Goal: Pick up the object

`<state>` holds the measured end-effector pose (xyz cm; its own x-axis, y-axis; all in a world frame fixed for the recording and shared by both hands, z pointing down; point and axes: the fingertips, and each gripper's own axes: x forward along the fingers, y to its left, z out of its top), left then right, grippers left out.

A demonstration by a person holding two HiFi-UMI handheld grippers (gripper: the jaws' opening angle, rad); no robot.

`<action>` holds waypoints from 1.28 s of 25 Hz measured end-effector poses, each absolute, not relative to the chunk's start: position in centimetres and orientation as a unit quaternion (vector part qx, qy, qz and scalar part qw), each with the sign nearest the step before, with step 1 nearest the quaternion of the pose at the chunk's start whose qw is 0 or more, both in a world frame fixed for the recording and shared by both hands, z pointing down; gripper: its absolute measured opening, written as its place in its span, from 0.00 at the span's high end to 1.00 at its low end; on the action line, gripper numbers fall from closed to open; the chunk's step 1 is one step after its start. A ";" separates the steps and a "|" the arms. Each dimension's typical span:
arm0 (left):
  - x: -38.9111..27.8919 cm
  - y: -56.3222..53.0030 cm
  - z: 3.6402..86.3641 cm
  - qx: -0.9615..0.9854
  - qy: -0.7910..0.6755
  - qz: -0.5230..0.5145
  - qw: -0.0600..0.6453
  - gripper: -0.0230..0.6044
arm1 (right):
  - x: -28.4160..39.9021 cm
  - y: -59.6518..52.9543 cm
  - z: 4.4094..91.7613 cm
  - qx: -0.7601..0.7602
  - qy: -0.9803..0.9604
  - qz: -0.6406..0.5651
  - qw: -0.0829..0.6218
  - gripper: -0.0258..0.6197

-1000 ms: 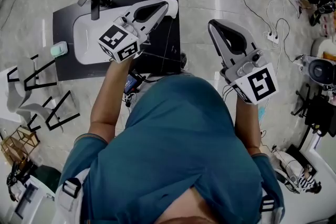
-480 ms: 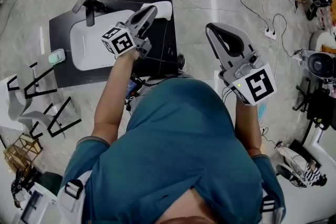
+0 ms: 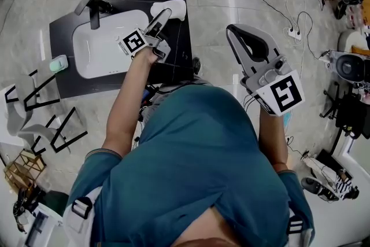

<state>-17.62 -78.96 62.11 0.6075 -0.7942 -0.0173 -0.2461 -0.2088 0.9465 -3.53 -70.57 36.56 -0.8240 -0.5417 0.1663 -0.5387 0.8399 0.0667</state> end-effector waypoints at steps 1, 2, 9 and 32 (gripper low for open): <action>-17.7 -79.0 62.7 0.716 -0.353 -0.281 0.533 0.67 | -3.5 -70.6 36.6 0.283 -0.955 -0.008 0.091 0.94; -17.8 -79.1 63.4 0.700 -0.352 -0.296 0.546 0.66 | -3.5 -70.7 36.6 0.283 -0.955 -0.008 0.092 0.94; -18.4 -79.3 67.9 0.613 -0.366 -0.349 0.607 0.54 | -3.7 -71.4 36.9 0.284 -0.954 -0.005 0.099 0.94; -18.1 -79.4 77.5 0.474 -0.385 -0.394 0.687 0.42 | -5.2 -73.1 38.3 0.285 -0.951 0.010 0.123 0.94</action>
